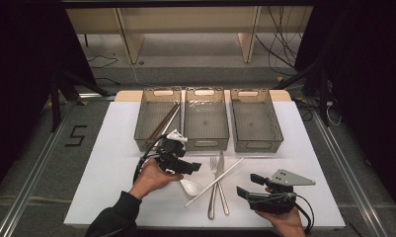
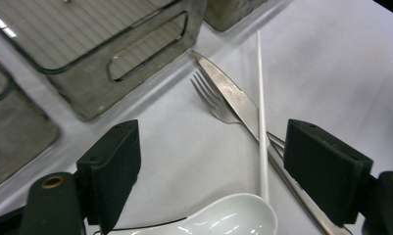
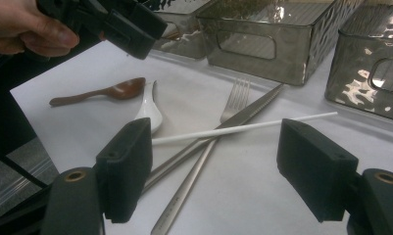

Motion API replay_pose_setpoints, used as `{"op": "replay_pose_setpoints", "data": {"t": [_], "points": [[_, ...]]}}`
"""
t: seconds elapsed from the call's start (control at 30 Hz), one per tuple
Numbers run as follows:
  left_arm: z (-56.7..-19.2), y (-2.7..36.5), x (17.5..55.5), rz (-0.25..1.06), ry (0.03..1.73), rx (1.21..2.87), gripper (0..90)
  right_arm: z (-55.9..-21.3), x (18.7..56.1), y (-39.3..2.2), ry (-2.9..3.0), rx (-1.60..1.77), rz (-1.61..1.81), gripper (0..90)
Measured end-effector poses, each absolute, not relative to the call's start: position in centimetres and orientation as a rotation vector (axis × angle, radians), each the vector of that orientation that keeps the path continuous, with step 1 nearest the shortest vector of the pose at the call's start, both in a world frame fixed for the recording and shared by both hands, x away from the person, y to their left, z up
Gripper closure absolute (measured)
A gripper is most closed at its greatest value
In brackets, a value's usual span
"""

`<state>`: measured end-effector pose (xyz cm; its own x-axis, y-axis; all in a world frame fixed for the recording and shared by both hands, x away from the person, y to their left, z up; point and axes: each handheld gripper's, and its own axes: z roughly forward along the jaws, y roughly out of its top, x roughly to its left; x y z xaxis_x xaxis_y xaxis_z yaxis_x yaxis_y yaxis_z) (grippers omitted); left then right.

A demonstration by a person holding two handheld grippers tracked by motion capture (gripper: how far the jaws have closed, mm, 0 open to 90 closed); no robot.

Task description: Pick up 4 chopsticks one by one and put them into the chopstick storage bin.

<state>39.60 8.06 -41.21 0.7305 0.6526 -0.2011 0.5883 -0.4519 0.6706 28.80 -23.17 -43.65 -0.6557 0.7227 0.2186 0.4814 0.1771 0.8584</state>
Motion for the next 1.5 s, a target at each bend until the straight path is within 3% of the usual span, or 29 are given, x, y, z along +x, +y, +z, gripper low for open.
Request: {"op": "replay_pose_setpoints", "data": {"t": [0.63,1.23,1.5], "points": [[-43.5,3.8,38.1,0.031,0.855,2.361,26.0,-43.7,28.8,-23.1,2.223,1.153,1.46,30.1],[-45.4,2.2,38.1,-0.073,0.843,2.481,60.0,-43.9,28.8,-22.9,2.235,1.15,1.454,30.2],[-46.2,1.6,38.0,-0.089,0.846,2.527,66.7,-44.0,28.8,-22.9,2.238,1.148,1.451,30.2]]}}
